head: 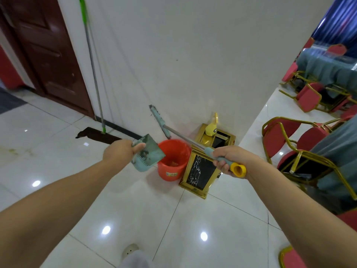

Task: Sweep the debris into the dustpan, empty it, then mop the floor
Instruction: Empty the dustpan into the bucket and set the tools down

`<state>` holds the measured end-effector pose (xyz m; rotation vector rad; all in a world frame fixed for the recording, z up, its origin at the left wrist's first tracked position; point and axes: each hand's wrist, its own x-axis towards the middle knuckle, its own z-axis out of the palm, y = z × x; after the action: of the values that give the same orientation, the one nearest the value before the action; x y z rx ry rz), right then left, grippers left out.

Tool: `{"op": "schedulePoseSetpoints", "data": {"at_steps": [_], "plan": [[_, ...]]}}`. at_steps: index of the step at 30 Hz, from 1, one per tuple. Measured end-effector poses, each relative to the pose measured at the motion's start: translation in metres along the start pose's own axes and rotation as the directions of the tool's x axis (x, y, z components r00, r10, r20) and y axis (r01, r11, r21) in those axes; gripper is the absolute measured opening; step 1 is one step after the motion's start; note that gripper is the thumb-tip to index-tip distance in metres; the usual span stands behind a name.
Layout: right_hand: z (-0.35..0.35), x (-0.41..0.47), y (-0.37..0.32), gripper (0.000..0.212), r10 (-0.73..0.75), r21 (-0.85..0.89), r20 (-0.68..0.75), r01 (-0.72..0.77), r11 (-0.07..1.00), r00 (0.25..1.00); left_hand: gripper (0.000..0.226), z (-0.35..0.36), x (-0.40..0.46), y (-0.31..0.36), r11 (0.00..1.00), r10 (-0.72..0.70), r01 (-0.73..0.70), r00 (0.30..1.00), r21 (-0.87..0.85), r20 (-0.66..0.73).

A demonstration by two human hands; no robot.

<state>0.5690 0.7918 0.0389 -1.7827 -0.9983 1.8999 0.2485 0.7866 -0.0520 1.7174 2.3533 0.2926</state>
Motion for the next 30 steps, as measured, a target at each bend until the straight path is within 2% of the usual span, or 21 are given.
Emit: {"op": "schedulePoseSetpoints", "data": {"at_steps": [4, 8, 10, 14, 17, 21, 26, 30], "plan": [[0.018, 0.014, -0.008, 0.036, -0.002, 0.002, 0.018, 0.002, 1.0, 1.0, 0.067, -0.003, 0.004, -0.04, 0.957, -0.177, 0.165, 0.984, -0.237, -0.031], [0.045, 0.03, -0.016, 0.033, 0.007, 0.028, 0.055, -0.009, 1.0, 0.998, 0.074, -0.002, 0.012, -0.078, 0.876, -0.281, 0.244, 0.959, -0.416, -0.028], [0.059, 0.039, -0.023, 0.031, 0.031, 0.063, 0.077, -0.036, 0.997, 0.997, 0.072, -0.002, 0.016, -0.092, 0.8, -0.343, 0.293, 0.939, -0.524, 0.001], [0.092, 0.06, -0.038, 0.031, 0.099, 0.059, 0.102, -0.105, 0.993, 0.99, 0.066, -0.008, 0.026, -0.121, 0.581, -0.478, 0.426, 0.868, -0.694, 0.133], [0.117, 0.076, -0.043, 0.032, 0.132, 0.036, 0.122, -0.138, 0.99, 0.984, 0.061, -0.019, 0.036, -0.149, 0.482, -0.565, 0.524, 0.798, -0.702, 0.208], [0.148, 0.102, -0.046, 0.029, 0.206, -0.015, 0.115, -0.206, 0.978, 0.972, 0.058, -0.021, 0.046, -0.18, 0.433, -0.581, 0.587, 0.762, -0.684, 0.286], [0.183, 0.132, -0.048, 0.017, 0.306, -0.034, 0.133, -0.304, 0.952, 0.943, 0.06, -0.003, 0.059, -0.188, 0.436, -0.54, 0.619, 0.761, -0.654, 0.361], [0.202, 0.153, -0.047, 0.027, 0.382, 0.005, 0.131, -0.386, 0.923, 0.915, 0.06, 0.031, 0.061, -0.182, 0.477, -0.45, 0.628, 0.775, -0.615, 0.443]]}}
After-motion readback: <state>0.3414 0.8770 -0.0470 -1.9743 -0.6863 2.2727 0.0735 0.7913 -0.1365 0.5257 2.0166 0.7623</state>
